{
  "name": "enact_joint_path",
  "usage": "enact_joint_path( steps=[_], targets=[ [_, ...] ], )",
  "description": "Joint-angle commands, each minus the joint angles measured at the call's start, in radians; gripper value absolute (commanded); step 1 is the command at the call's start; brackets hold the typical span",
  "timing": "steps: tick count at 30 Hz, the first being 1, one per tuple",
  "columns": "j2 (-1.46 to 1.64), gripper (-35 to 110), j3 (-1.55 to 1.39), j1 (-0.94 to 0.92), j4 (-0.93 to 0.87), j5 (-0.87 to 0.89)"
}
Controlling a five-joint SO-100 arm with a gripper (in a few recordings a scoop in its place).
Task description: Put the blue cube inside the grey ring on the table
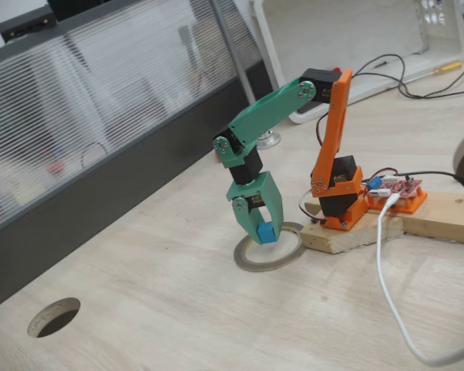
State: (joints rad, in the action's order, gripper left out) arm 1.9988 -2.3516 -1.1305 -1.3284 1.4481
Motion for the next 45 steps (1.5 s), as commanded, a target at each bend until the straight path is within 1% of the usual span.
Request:
enact_joint_path(
  steps=[1, 45],
  targets=[
    [0.04, 11, -0.02, -0.011, 0.0, 0.009],
    [0.026, 12, -0.021, -0.008, -0.005, 0.005]
  ],
)
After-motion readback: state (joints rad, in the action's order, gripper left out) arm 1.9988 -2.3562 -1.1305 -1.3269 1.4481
